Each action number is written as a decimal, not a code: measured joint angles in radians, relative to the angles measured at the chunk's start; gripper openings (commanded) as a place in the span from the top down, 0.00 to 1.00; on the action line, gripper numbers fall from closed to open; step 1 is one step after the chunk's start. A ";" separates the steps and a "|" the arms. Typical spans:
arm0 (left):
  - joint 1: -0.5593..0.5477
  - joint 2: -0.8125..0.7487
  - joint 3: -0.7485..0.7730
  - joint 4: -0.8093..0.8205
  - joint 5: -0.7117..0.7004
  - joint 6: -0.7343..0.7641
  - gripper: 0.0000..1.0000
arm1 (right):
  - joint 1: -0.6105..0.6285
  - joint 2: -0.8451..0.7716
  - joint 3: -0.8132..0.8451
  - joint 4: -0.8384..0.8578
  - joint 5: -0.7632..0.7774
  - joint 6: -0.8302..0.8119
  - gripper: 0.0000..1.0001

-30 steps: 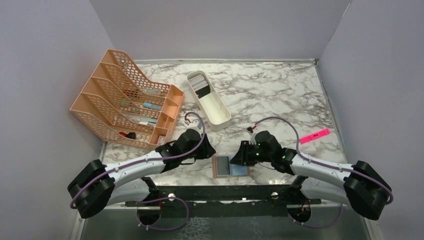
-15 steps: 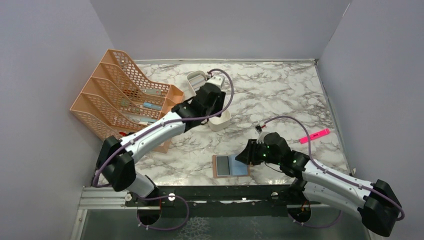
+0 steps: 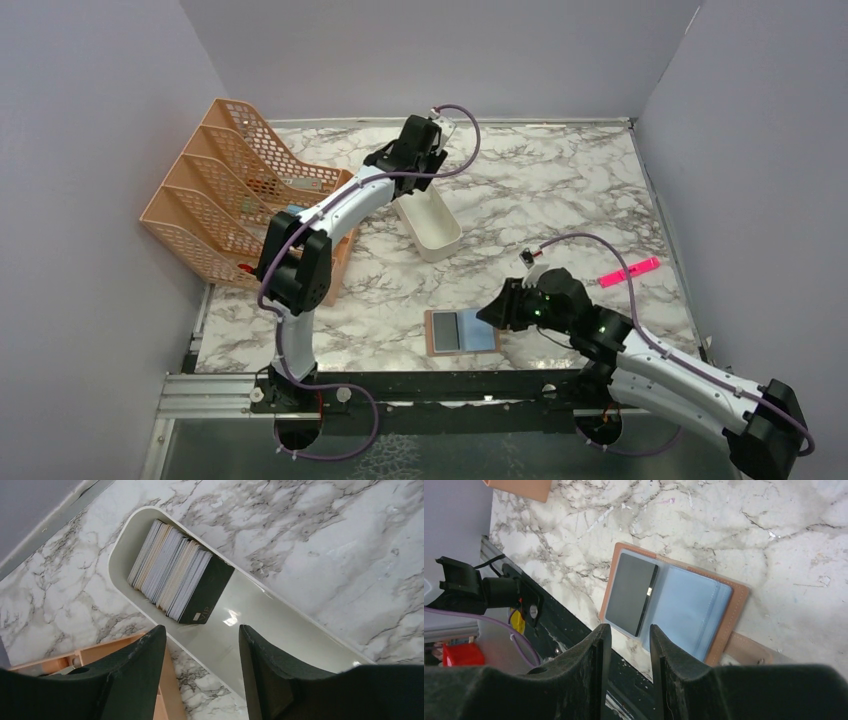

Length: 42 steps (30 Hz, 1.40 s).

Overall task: Put the credit cards into the card holder
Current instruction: Pick up the credit card from the storage box.

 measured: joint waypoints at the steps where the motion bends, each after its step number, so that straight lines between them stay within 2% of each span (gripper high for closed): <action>1: 0.005 0.025 0.014 -0.002 0.002 0.021 0.41 | 0.000 -0.003 0.000 -0.010 0.002 0.000 0.61; 13: 0.071 0.234 0.129 -0.021 0.017 0.178 0.38 | 0.000 -0.042 0.000 -0.078 0.025 0.000 0.61; 26: 0.085 0.322 0.204 -0.024 0.013 0.250 0.39 | 0.000 -0.013 0.001 -0.082 0.039 0.001 0.61; 30: 0.085 0.335 0.206 -0.024 -0.006 0.260 0.42 | 0.000 -0.011 0.003 -0.082 0.045 0.001 0.61; 39: 0.083 0.340 0.206 -0.015 -0.038 0.290 0.61 | 0.000 -0.011 0.013 -0.082 0.051 0.002 0.61; 42: 0.079 0.340 0.206 -0.014 -0.039 0.297 0.64 | 0.000 -0.011 0.013 -0.082 0.051 0.004 0.61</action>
